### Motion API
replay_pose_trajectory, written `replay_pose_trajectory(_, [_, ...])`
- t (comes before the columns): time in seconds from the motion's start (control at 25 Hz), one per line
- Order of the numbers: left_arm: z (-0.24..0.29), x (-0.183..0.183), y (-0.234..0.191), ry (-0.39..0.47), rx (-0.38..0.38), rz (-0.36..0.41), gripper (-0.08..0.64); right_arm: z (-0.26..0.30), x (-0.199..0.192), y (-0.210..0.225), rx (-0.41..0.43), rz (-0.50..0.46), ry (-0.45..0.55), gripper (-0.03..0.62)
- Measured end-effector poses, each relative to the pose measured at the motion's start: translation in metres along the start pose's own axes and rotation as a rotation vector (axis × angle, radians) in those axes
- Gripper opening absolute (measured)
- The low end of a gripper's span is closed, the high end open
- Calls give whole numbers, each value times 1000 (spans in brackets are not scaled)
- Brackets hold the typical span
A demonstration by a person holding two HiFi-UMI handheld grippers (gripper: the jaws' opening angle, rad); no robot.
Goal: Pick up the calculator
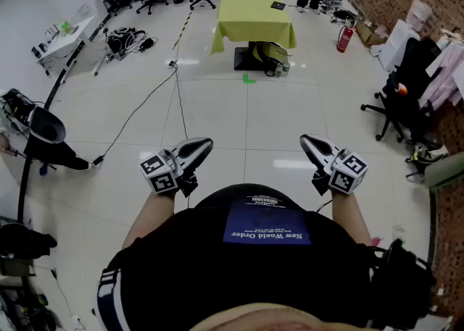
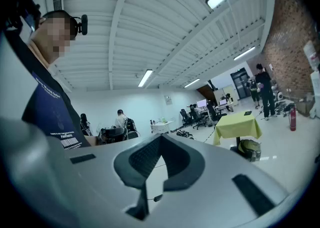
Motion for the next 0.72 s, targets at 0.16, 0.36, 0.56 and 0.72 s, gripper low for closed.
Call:
replay_pose_trajectory(0.16, [26,-6,6,-6,0,-6,6,-22,1,15,-6,1,4,-15])
replay_pose_trajectory(0.36, [64,-16,12,-26,-3,-26,6,-50,-1,40,-10,-7,1,-15])
replay_pose_trajectory(0.56, [94,-24,12,-65,-13,-52,6,-60,-15,65,-22,46,-9,-15])
replay_pose_trajectory(0.72, [88,-18,-7,-73,-30,-56,6,-37,-26,72,-17,74,-15,-15])
Point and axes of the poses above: the fingertips, and each gripper's own axes: z forward along the fingers, y to its right, x out of its top, the point moved 10 cm from there along -z, backward along the fingers, and after that the axes turned 10 degrees about -z, right-handed, at the moved point
